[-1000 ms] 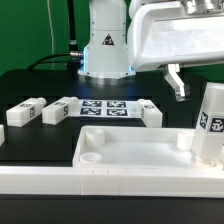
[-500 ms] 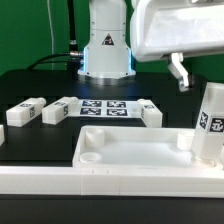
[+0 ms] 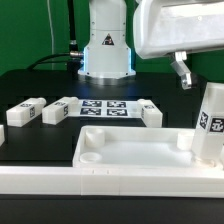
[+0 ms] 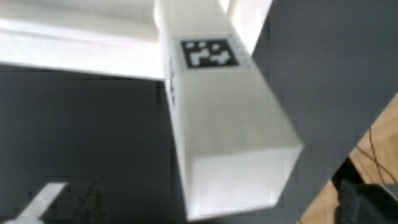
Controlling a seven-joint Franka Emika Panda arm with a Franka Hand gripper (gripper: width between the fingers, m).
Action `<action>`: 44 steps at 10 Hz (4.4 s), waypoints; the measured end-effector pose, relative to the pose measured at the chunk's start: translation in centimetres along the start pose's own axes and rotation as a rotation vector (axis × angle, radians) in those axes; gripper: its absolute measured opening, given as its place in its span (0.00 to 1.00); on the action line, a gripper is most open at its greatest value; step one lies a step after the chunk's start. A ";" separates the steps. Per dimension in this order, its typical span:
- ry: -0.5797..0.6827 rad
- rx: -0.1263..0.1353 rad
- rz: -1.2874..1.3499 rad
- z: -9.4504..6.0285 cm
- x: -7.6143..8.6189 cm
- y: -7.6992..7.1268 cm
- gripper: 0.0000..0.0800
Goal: Assemble desk
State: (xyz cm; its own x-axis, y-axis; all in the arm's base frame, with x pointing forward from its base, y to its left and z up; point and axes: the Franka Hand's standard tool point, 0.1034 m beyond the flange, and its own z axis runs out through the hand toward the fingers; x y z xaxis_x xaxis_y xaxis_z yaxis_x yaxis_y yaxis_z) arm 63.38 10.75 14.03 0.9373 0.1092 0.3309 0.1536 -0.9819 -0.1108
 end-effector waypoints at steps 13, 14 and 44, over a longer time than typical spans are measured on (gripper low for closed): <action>-0.295 -0.066 -0.034 0.7 -1.1 0.0 0.81; -0.295 -0.065 -0.035 0.7 -1.1 0.0 0.81; -0.205 -0.132 1.251 2.0 -1.1 0.6 0.37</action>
Offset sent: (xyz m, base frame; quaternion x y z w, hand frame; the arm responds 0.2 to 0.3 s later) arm 0.0000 0.0000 0.0000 0.0000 -0.1938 0.0000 0.9810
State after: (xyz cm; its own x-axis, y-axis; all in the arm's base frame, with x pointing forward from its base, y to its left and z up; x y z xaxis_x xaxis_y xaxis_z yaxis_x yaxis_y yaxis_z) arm 63.10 10.33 11.70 0.4522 -0.8881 -0.0829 -0.8873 -0.4385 -0.1431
